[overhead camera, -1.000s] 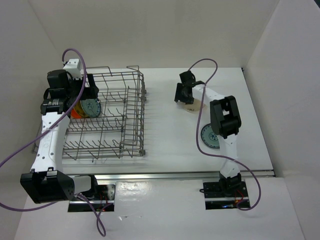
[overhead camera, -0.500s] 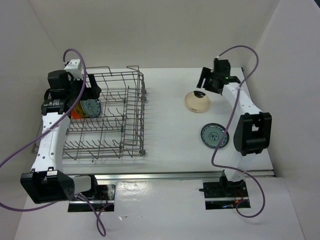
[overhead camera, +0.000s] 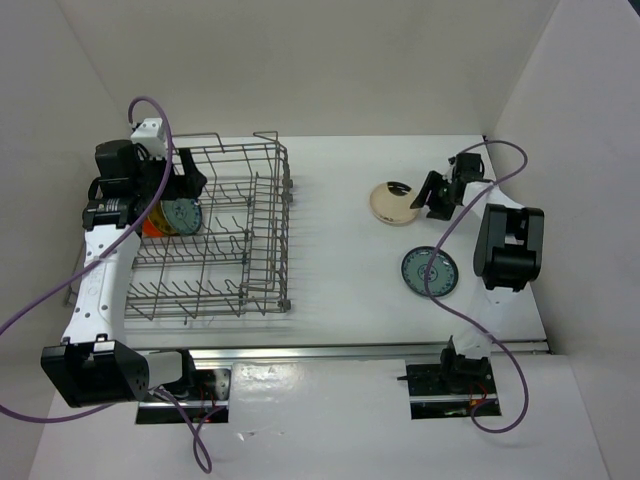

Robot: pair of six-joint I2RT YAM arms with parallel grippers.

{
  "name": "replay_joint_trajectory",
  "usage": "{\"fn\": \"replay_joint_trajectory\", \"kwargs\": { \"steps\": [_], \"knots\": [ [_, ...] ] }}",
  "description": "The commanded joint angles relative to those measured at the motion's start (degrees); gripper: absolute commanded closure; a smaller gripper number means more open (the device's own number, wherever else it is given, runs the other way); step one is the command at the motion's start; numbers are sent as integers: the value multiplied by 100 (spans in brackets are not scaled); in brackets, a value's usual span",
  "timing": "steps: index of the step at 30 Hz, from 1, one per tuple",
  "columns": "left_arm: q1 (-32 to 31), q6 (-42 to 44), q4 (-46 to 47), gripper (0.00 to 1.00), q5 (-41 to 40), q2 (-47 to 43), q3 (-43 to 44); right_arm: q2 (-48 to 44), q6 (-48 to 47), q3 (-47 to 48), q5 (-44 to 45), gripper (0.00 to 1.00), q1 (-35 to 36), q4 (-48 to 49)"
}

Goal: Load the plates into the dish rack

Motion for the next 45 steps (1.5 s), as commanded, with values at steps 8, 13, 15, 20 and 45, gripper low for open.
{"fn": "replay_joint_trajectory", "kwargs": {
  "steps": [8,13,15,20,45],
  "knots": [
    [23,-132,355,4,381,-148,-28,791,-28,233,-476,38,43,529],
    [23,-246,408,4,679,-148,24,1204,25,347,-599,60,-10,634],
    [-29,-386,408,4,943,-148,77,1468,26,486,-599,80,-10,582],
    [-362,-597,268,4,1706,132,463,1759,26,743,-397,100,-10,371],
    [-3184,-1986,1708,16,1971,2673,2152,-2794,-308,225,-2340,100,921,494]
  ]
}}
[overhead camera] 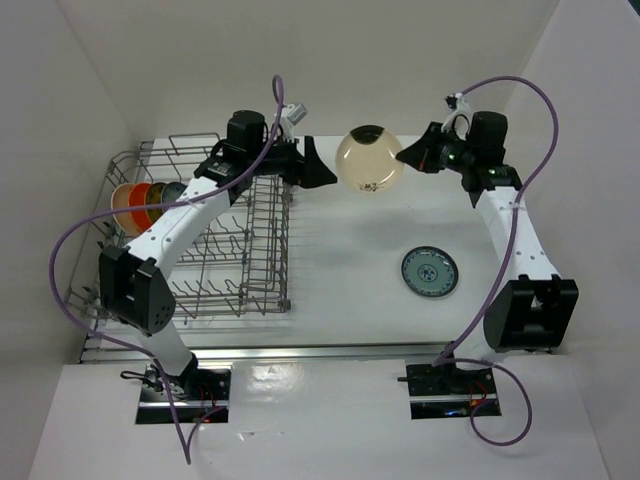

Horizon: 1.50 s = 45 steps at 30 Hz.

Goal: Load the plates into the dish rack

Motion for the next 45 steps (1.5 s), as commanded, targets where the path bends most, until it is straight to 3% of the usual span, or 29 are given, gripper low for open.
{"fn": "replay_joint_trajectory", "kwargs": {
  "steps": [1,7,11,12,14,15,16,18,20,21,22,25,30,34,40,45],
  "knots": [
    [4,-177,382,17,-113,159,366,-252,-134,-187,-244,100,283,22],
    [-58,-229,443,24,-175,344,419,-437,-195,-187,-112,100,582,-163],
    [-58,-177,443,47,-175,449,480,-543,-195,-187,-59,100,644,-163],
    [-58,-177,443,61,-105,450,480,-543,-195,-187,-172,100,644,-163],
    [-58,-177,443,75,-52,450,480,-595,-195,-187,-173,100,644,-163],
    [-58,-124,443,97,-52,450,480,-595,-195,-187,-225,100,644,-163],
    [-58,-124,374,100,-113,450,480,-595,-195,-187,-226,100,644,-163],
    [-58,-54,373,100,-113,380,533,-595,-195,-187,-226,100,644,-163],
    [-58,-1,373,100,-200,240,533,-647,-195,-187,-279,88,644,-163],
    [-58,-1,373,100,-262,161,533,-648,-195,-187,-340,69,644,-163],
    [38,-1,373,100,-393,-32,464,-648,-195,-187,-227,31,644,-259],
    [485,-132,496,100,-508,-410,401,-779,-257,-239,457,0,644,-461],
    [1426,77,41,100,-1096,-1647,278,-1140,-195,-687,1723,0,644,-717],
    [2059,622,-819,100,-2762,-2404,138,-1219,-195,-1109,2452,0,644,-831],
    [2526,1334,-2061,100,-4749,-2609,-37,-561,25,-1469,3157,0,416,-1130],
    [2728,1721,-2167,100,-5544,-2469,-793,-94,157,-1575,3229,0,363,-1183]
  ]
}}
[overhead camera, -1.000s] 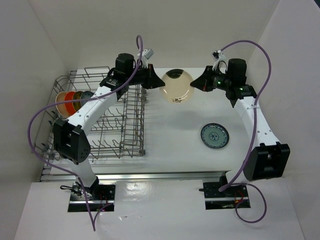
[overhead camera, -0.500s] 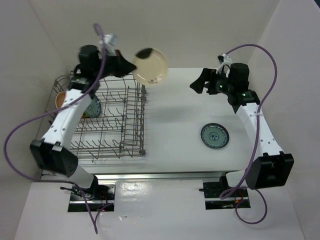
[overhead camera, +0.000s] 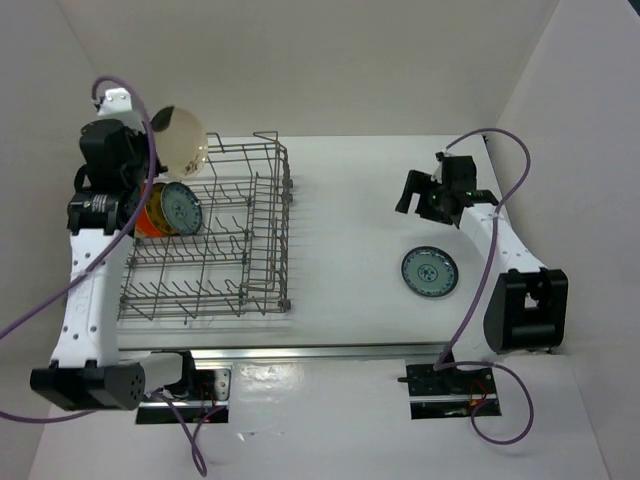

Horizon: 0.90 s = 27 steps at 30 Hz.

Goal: Load the plates into the dish rack

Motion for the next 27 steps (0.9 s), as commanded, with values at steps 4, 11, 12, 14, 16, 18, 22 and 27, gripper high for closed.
{"fn": "replay_joint_trajectory", "kwargs": {
  "steps": [4,11,12,14,16,18,22,27],
  "knots": [
    [220,540,-333,100,-1063,476,-659,129,181,-173,-8,0,-55,31],
    [220,654,-7,100,-1493,828,-941,129,234,-173,106,0,-107,-22],
    [220,706,-7,100,-1546,976,-941,129,234,-173,37,0,-107,-22],
    [220,707,-7,100,-1643,1100,-941,129,234,-173,-43,0,-107,-22],
    [220,768,-7,100,-1791,1241,-941,129,234,-173,-122,0,-107,31],
    [220,829,54,100,-1792,1328,-941,181,286,-173,-175,0,-107,31],
    [220,883,185,100,-1591,1514,-941,234,339,-173,26,0,-107,31],
    [220,935,186,100,-1354,1864,-888,296,339,-287,27,0,-107,84]
  ]
}}
